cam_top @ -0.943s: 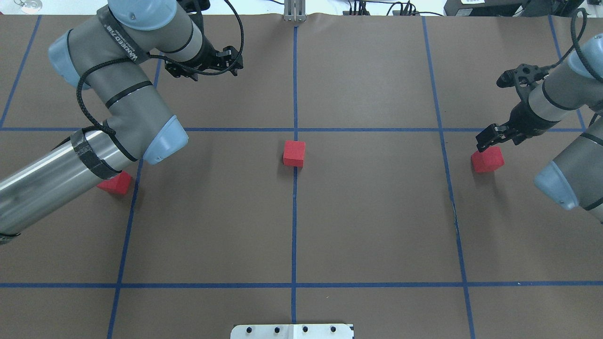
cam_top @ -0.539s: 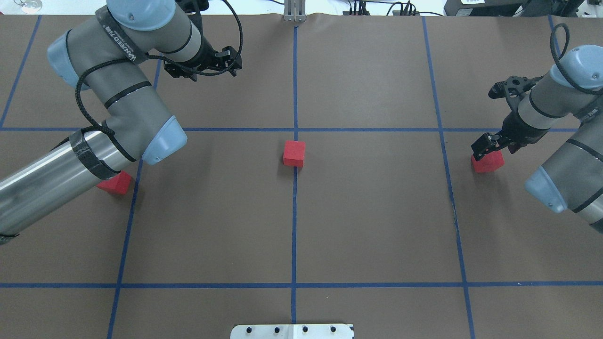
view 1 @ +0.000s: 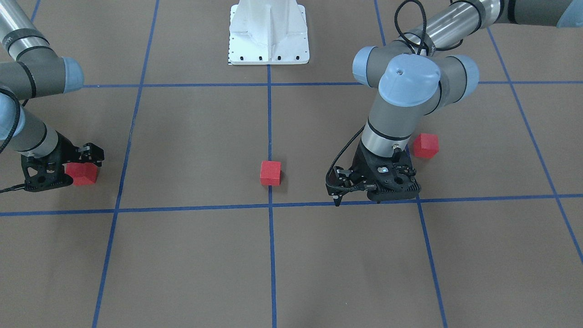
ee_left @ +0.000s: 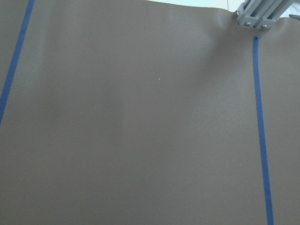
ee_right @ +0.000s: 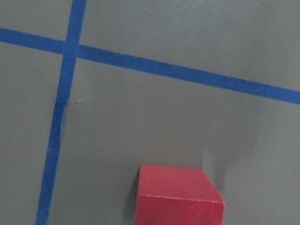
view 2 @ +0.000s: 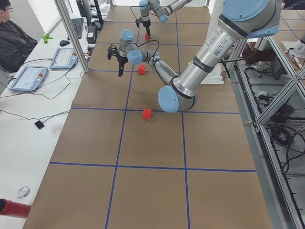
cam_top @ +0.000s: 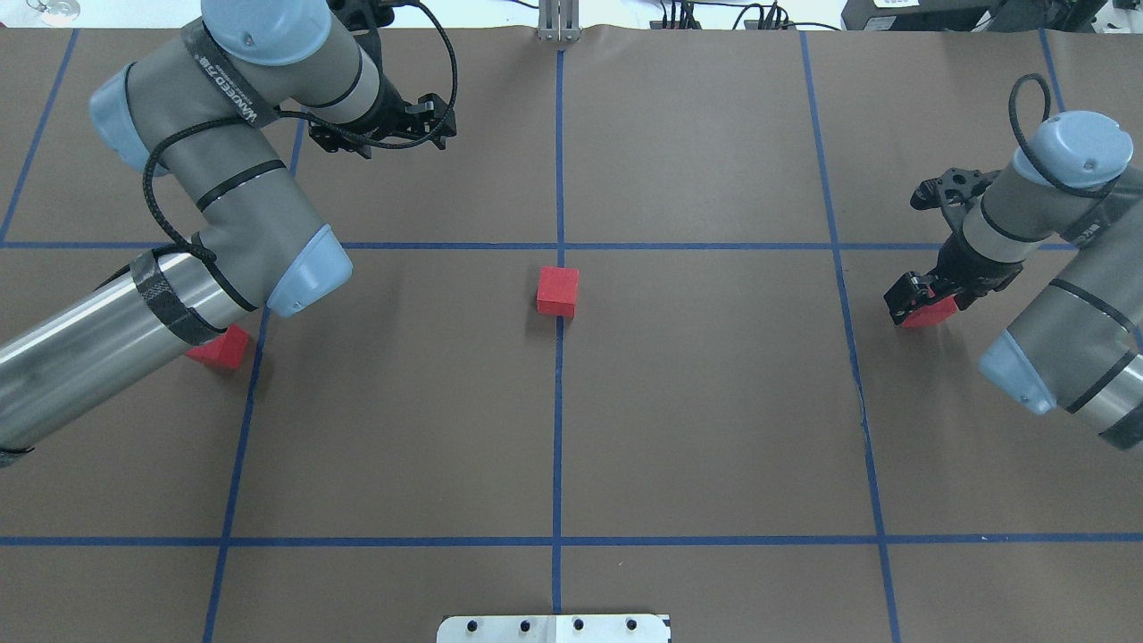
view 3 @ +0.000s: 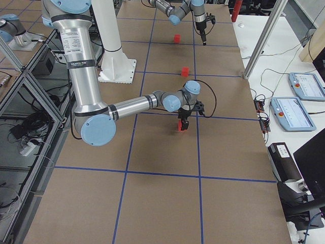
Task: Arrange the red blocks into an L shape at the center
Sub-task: 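Lower the right gripper and grasp the outer red cube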
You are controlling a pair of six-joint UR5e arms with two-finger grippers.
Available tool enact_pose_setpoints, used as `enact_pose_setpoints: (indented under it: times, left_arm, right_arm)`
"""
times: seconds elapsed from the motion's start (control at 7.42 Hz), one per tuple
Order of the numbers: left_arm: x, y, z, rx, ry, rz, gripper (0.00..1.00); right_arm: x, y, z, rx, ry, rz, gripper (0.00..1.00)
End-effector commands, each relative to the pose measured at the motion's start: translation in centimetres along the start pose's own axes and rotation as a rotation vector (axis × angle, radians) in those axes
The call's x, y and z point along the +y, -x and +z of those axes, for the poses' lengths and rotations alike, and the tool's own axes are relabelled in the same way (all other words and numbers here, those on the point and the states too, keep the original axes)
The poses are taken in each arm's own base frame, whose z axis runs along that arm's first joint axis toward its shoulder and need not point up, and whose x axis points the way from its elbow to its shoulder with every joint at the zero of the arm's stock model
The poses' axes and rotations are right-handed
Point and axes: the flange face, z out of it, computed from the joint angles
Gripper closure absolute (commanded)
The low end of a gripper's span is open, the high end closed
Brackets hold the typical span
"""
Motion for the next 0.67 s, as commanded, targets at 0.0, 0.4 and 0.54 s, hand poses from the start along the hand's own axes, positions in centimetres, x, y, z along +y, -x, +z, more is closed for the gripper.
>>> enact_pose_setpoints:
  times: [0.0, 0.4, 0.54]
  left_arm:
    - [0.1, 0.5, 0.3, -0.005, 0.001, -0.003, 0.00]
    - [0.6, 2.1, 0.5, -0.013, 0.003, -0.004, 0.01]
    - [1.5, 4.9, 0.3, -0.014, -0.002, 0.052, 0.01]
  right_arm:
    - [0.0, 0.2, 0.4, 0.001, 0.003, -0.013, 0.96]
    - [0.2, 3.0, -5.6, -0.070, -0.081, -0.059, 1.00]
    - [-1.0, 5.5, -7.7, -0.107, -0.105, -0.077, 1.00]
